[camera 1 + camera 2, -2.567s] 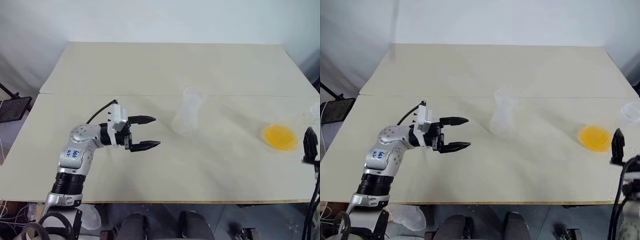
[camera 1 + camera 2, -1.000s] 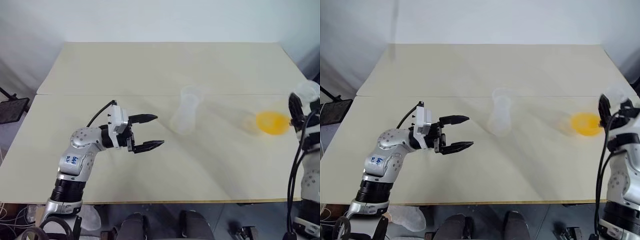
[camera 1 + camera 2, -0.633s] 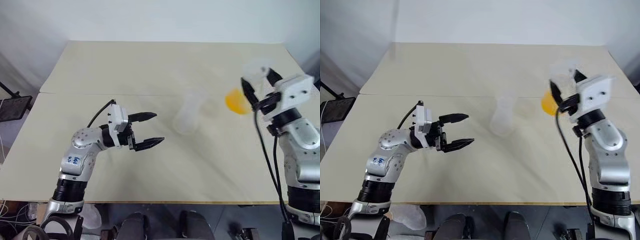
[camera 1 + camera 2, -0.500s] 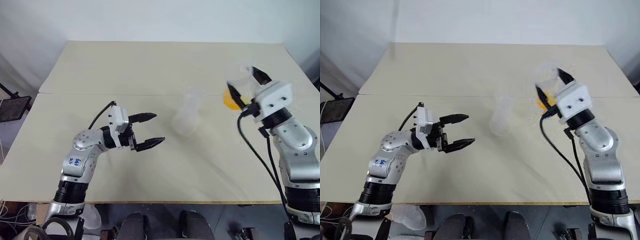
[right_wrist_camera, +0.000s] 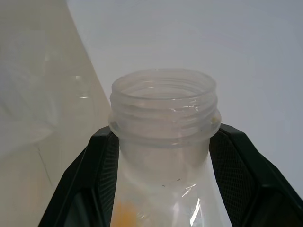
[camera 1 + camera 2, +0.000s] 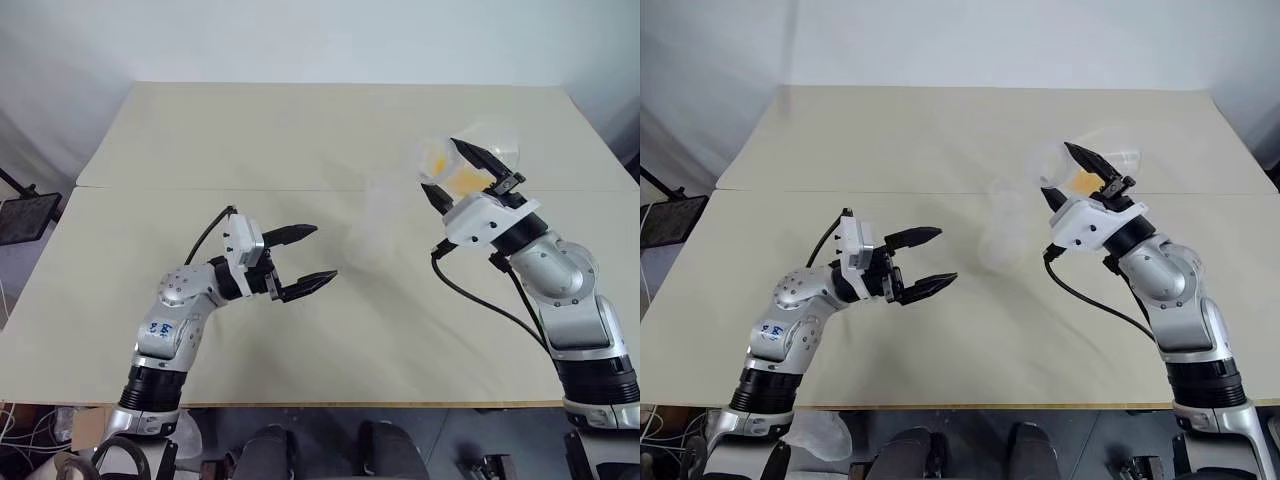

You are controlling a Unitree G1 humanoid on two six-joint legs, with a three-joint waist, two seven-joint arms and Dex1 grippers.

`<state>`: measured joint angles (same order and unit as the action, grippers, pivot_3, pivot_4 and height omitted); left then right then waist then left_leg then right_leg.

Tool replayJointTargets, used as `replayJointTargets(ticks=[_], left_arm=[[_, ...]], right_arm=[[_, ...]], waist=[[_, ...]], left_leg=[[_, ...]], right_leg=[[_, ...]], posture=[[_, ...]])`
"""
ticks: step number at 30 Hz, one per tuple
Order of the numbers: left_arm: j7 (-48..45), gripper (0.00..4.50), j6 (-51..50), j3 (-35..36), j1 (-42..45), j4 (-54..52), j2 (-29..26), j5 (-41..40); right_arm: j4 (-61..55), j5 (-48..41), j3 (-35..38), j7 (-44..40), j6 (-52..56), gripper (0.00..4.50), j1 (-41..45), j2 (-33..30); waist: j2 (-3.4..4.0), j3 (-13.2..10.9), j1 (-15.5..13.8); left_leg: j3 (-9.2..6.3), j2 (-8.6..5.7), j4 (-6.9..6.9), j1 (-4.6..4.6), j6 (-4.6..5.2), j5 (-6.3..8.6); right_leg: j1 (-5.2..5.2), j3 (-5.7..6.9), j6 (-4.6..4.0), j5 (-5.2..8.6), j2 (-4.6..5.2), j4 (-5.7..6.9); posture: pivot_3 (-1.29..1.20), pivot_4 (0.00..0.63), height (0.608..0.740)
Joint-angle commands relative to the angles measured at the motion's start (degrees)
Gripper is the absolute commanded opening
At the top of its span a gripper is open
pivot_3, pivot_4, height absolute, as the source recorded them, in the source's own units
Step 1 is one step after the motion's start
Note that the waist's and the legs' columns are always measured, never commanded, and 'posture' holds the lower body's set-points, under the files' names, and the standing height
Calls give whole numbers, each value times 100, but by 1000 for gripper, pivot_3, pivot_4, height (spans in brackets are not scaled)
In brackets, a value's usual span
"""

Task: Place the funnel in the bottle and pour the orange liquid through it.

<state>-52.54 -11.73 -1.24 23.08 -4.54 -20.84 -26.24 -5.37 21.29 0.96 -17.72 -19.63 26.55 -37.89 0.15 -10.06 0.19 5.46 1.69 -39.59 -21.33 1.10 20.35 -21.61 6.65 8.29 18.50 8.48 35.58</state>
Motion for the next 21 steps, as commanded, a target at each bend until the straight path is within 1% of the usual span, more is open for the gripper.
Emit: replayJointTargets(ticks=[1,14,21], left_arm=[[96,4500,137,-74,-62,-267,95,37],[667,4500,346,-166,-153,-264,301,444],[839,4500,331,-177,-166,-296,376,472]], right_arm=[[20,273,95,331,-238,2415,203,-80],[233,1129,-26,818,-468,2415,416,-139],[287,1579,-82,1076,-608,2415,491,-217]], waist=[[0,0,-3],[0,0,-1],[0,0,-2]], left_leg=[[0,0,0,0,0,0],[0,0,0,-1,0,0],[0,2,0,-1,0,0]], right_leg=[[0,0,0,0,0,-1],[0,1,0,0,0,-1],[0,0,0,0,0,-1]], posture=[[0,150,740],[0,150,740],[0,150,740]])
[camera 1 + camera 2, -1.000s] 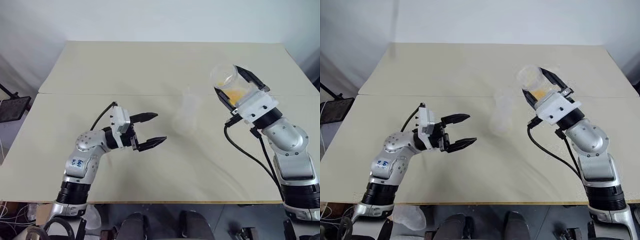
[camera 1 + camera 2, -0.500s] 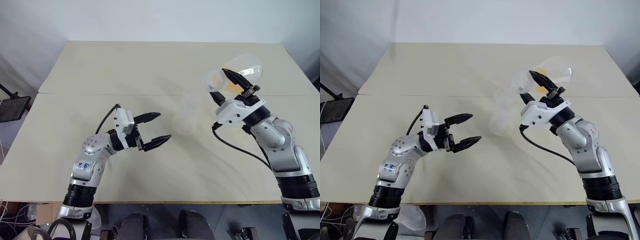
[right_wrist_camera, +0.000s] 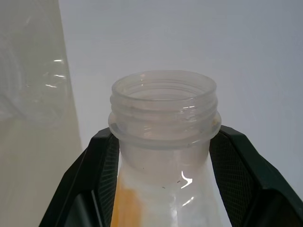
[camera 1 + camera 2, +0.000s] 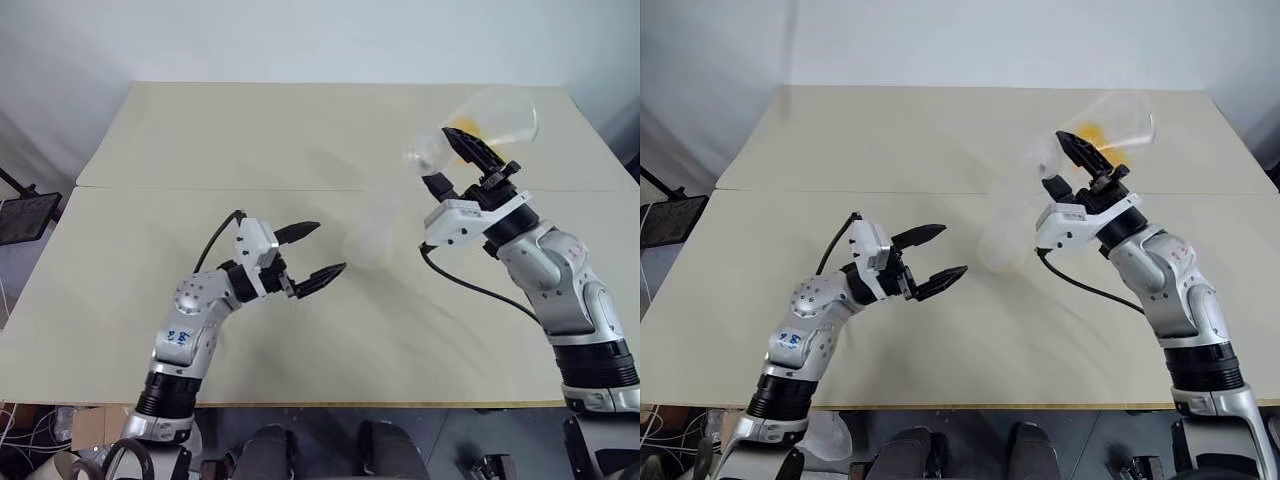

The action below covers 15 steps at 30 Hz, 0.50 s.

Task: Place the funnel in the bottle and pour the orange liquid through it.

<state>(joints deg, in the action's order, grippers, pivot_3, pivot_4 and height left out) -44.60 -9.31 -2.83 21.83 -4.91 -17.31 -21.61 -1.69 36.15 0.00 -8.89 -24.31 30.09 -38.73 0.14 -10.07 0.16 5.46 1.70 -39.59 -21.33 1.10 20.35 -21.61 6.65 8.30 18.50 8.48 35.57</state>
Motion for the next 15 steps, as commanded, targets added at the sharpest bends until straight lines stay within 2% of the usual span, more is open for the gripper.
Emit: replayJointTargets(ticks=[1,15], left_arm=[[55,4500,87,-25,-45,-263,31,8],[157,4500,51,-88,-82,-352,136,-28]], right_arm=[[-59,113,-5,208,-171,2415,151,-140],[159,610,-247,548,-465,2415,209,-329]], waist=[[0,0,2],[0,0,4]], left_leg=[[0,0,0,0,0,0],[0,1,0,0,0,0]], right_leg=[[0,0,0,0,0,0],[0,0,0,0,0,-2]], posture=[[0,150,740],[0,150,740]])
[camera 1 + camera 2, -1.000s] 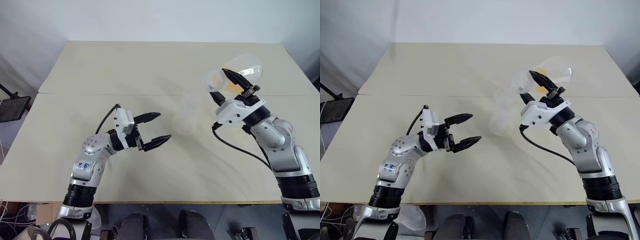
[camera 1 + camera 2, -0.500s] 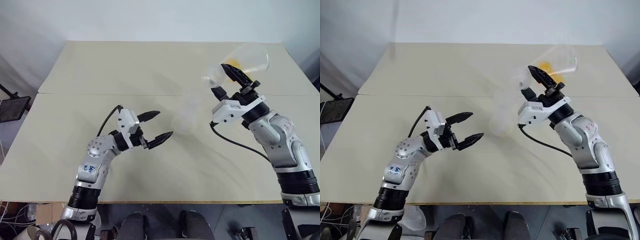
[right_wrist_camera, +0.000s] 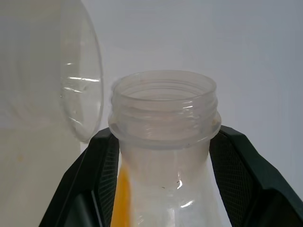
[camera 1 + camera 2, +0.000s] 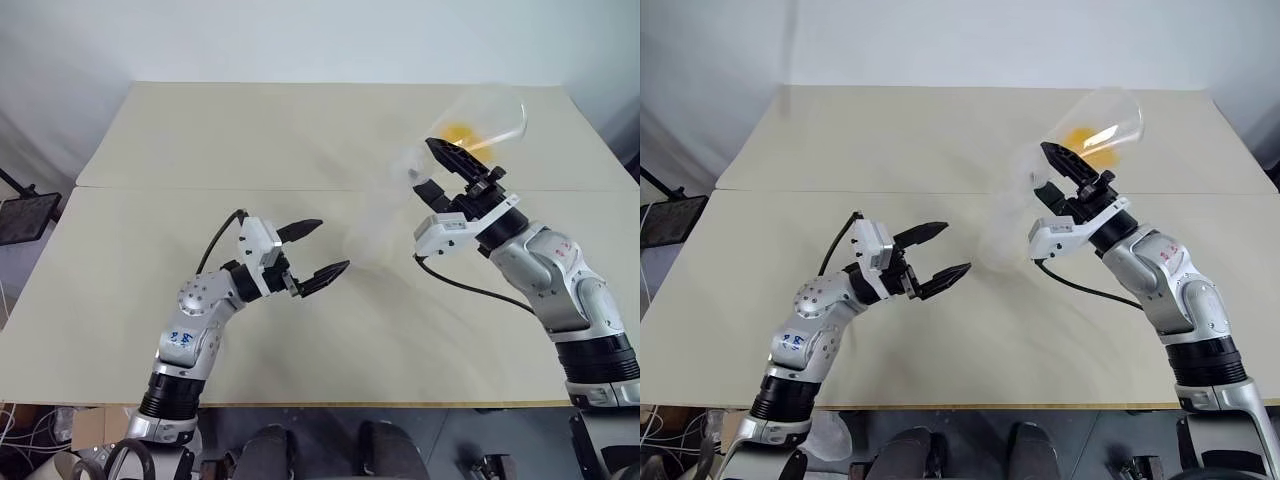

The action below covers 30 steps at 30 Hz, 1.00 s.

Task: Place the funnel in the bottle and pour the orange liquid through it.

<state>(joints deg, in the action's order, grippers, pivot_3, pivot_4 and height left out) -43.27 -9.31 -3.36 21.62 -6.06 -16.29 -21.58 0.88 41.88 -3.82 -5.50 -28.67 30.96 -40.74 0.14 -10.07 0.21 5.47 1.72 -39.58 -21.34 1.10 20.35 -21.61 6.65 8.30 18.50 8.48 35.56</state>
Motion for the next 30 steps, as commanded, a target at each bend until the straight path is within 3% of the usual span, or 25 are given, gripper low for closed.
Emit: replayJointTargets(ticks=[1,30], left_arm=[[25,4500,49,-40,-60,-238,44,-35],[37,4500,98,-68,-7,-196,226,-11]], right_arm=[[-99,63,134,237,-35,2415,123,-138],[52,493,70,686,-117,2415,190,-376]], waist=[[0,0,-1],[-1,0,-1]], left_leg=[[0,0,0,0,0,0],[0,1,0,-1,0,0]], right_leg=[[0,0,0,0,0,0],[0,0,0,0,0,-3]], posture=[[0,150,740],[0,150,740]])
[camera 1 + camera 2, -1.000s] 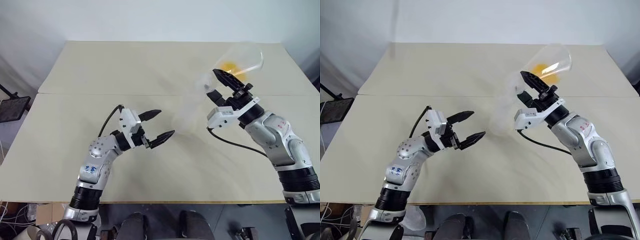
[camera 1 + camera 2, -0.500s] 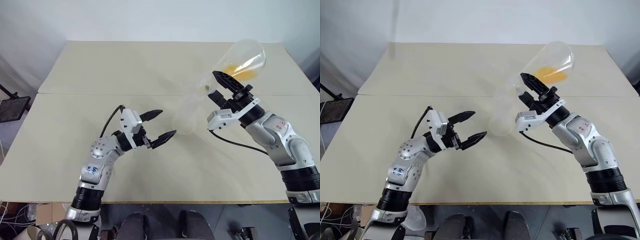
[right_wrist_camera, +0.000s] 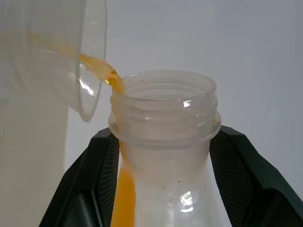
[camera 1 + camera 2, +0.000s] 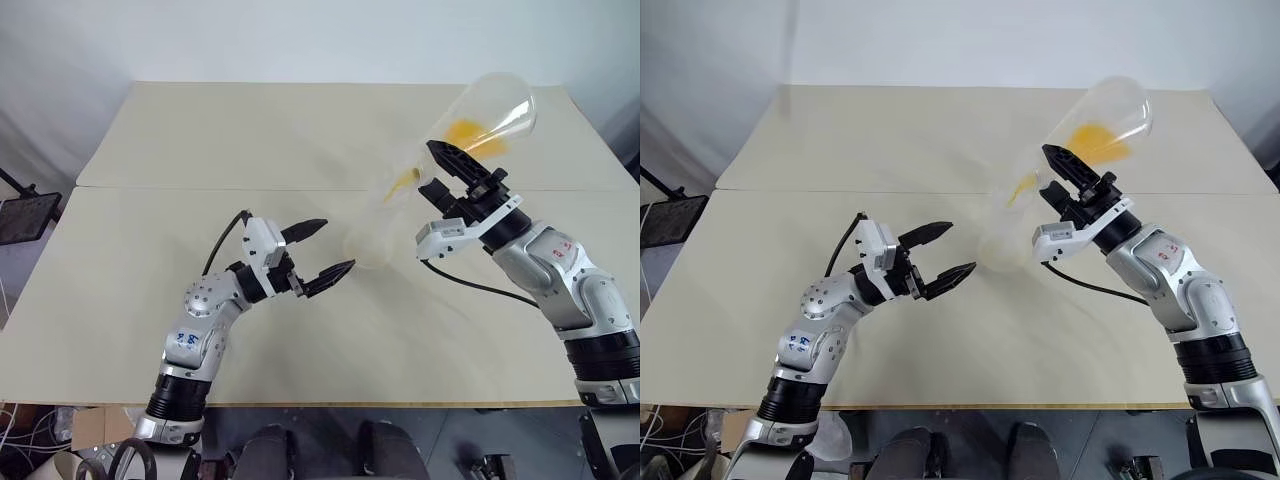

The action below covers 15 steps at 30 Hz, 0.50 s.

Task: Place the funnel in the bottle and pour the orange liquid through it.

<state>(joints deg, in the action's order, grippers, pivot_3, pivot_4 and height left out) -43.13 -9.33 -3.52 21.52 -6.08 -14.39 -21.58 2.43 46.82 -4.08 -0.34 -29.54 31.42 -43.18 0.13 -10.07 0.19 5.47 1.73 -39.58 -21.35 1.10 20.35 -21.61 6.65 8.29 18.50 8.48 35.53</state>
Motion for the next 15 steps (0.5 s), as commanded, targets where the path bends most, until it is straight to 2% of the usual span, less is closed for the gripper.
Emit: replayJointTargets(ticks=[1,15], left_arm=[[23,4500,101,-52,3,-191,40,-9],[-13,4500,143,-44,60,-114,97,-13]], right_arm=[[-101,5,97,181,-35,2415,144,-135],[-24,107,58,364,-131,2415,178,-188]], waist=[[0,0,1],[0,0,2]], left_leg=[[0,0,0,0,0,0],[0,1,0,0,0,0]], right_leg=[[0,0,0,0,0,0],[0,0,0,0,0,-1]], posture=[[0,150,740],[0,150,740]])
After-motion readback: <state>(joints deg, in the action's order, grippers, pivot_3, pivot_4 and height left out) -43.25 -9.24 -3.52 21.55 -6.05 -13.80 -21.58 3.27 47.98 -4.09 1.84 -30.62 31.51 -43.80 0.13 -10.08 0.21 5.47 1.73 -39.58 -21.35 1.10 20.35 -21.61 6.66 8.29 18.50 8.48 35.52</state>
